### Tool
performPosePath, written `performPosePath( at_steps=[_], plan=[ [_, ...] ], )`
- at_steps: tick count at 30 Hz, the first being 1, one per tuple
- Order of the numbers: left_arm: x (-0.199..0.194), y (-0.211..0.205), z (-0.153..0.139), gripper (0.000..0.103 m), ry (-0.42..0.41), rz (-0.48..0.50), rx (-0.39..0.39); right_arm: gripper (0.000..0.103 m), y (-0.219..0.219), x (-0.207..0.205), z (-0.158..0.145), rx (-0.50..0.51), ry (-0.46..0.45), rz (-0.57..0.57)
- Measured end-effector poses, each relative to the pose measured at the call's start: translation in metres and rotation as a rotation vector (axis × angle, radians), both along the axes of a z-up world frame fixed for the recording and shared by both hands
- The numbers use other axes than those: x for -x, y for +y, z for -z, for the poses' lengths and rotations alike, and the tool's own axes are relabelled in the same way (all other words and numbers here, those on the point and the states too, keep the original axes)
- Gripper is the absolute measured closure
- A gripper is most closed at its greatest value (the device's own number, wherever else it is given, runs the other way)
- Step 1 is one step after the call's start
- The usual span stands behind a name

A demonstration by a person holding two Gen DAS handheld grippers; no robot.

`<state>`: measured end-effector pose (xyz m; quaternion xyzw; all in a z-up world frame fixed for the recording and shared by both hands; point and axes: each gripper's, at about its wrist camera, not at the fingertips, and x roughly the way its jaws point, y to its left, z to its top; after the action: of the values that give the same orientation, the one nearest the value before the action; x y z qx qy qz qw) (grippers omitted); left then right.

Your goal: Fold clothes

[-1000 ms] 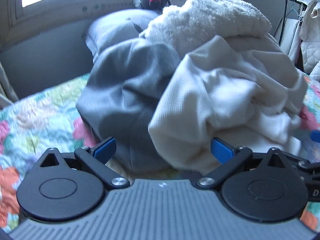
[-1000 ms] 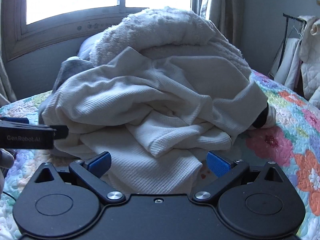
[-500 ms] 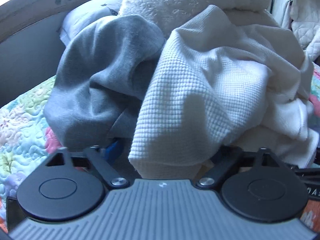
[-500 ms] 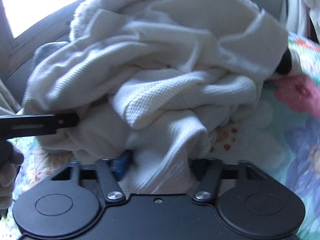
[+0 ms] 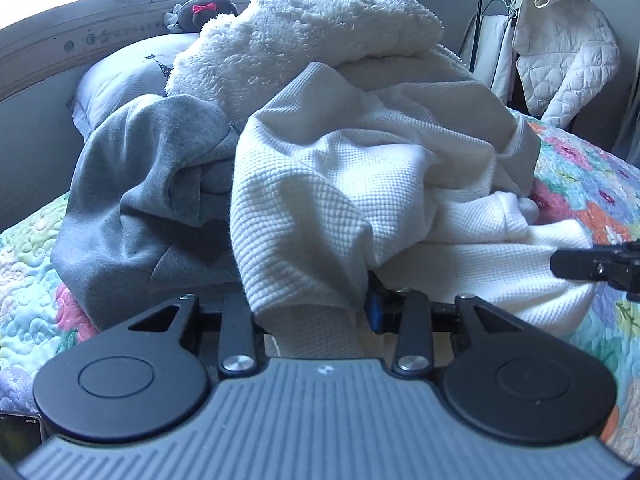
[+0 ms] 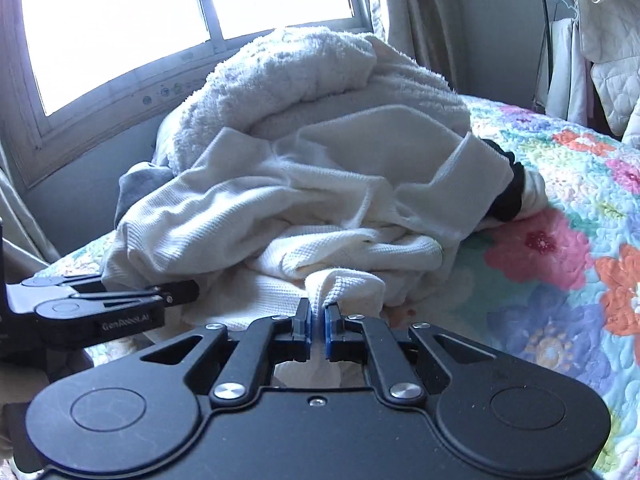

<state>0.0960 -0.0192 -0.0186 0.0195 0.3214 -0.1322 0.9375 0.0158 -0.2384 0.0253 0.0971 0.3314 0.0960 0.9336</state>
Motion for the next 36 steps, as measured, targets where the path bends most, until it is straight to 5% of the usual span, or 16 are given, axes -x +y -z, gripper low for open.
performPosePath(
  at_steps=[4,11,17,21,25,28,30,36],
  plan=[
    [-0.004,0.007,0.007,0.064,0.026,-0.023,0.018,0.088,0.010,-0.010,0.019,0.033,0.053,-0.001],
    [-0.013,0.012,0.019,0.050,0.024,-0.045,0.013,0.024,0.013,-0.036,0.048,-0.034,0.134,0.049],
    [-0.020,0.013,0.026,0.048,0.038,-0.048,0.039,0.018,0.019,-0.058,0.065,-0.051,0.162,0.044],
    [-0.023,0.014,0.027,0.048,0.030,-0.054,0.038,0.023,0.027,-0.070,0.071,-0.032,0.151,0.003],
    [-0.025,0.017,0.029,0.048,0.034,-0.063,0.059,0.053,0.050,-0.067,0.069,0.139,0.095,-0.098],
    [-0.024,0.019,0.029,0.051,0.029,-0.051,0.079,0.070,0.049,-0.060,0.057,0.137,0.075,-0.078],
    [-0.021,0.018,0.027,0.068,0.014,-0.031,0.089,0.074,0.045,-0.054,0.047,0.121,0.057,-0.055],
    [-0.010,0.012,0.007,0.080,0.006,-0.003,0.210,0.082,0.019,-0.024,0.009,0.131,-0.020,0.014]
  ],
)
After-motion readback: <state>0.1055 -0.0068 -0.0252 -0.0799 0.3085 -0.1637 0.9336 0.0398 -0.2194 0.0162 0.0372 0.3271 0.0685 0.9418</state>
